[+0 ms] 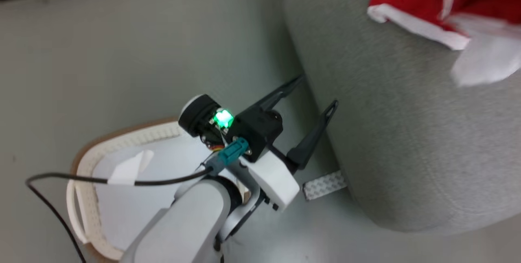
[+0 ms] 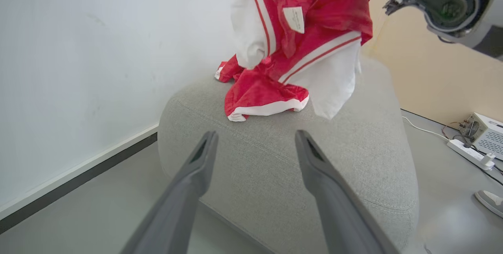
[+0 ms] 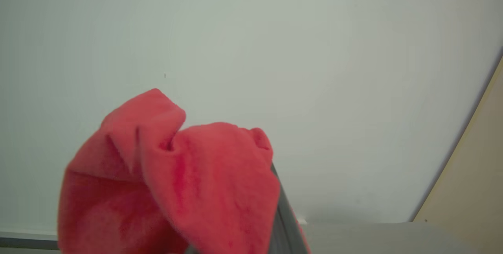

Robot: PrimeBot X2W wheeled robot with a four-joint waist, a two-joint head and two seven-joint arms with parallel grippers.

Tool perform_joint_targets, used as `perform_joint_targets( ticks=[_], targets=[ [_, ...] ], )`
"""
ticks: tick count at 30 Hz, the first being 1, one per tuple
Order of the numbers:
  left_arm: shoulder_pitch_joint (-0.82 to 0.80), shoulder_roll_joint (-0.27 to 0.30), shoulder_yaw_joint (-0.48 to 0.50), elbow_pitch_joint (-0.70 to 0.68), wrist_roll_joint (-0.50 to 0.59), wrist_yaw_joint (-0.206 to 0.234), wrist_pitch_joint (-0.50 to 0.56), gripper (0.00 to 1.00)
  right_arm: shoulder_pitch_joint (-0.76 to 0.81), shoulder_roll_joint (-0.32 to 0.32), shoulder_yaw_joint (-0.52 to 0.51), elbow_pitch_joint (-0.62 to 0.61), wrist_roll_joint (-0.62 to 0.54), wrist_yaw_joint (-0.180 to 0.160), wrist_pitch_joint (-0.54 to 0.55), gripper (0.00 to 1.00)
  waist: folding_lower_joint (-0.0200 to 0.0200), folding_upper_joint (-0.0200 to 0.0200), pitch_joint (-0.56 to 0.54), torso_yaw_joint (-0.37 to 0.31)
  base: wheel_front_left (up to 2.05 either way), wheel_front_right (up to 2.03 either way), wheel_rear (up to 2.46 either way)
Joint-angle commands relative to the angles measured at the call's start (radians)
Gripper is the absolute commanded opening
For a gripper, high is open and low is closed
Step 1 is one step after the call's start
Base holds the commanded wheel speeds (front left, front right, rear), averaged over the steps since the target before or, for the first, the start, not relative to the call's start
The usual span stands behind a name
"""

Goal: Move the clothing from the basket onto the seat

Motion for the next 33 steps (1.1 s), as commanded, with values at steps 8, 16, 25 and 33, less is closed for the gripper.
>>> perform_joint_targets(
  ticks=[8, 16, 25, 33],
  targets=[
    [-0.084, -0.015, -0.002, -0.005, 0.018, -0.004, -0.028, 1.0, -0.305, -0.132, -0.318, 0.229, -0.128, -0.003, -0.005, 0.0, -0.0004, 0.0, 0.208, 0.166, 0.0, 0.0, 0.0],
    [-0.091, -0.01, -0.015, 0.015, 0.033, 0.006, -0.07, 1.0, -0.265, -0.09, -0.557, 0.437, -0.343, -0.003, -0.029, 1.0, -0.0004, 0.0, 0.228, 0.2, 0.0, 0.0, 0.0],
    [-0.01, 0.021, 0.004, 0.069, 0.002, 0.031, -0.116, 1.0, -0.051, 0.049, -0.486, 0.255, -0.357, -0.003, -0.028, 1.0, -0.0004, 0.0, 0.062, 0.15, 0.0, 0.0, 0.0],
    [0.141, 0.022, 0.041, 0.118, -0.062, 0.094, -0.168, 1.0, 0.231, 0.121, -0.267, 0.058, -0.278, -0.003, -0.028, 1.0, -0.0004, 0.0, -0.173, 0.132, 0.0, 0.0, 0.0]
  ],
)
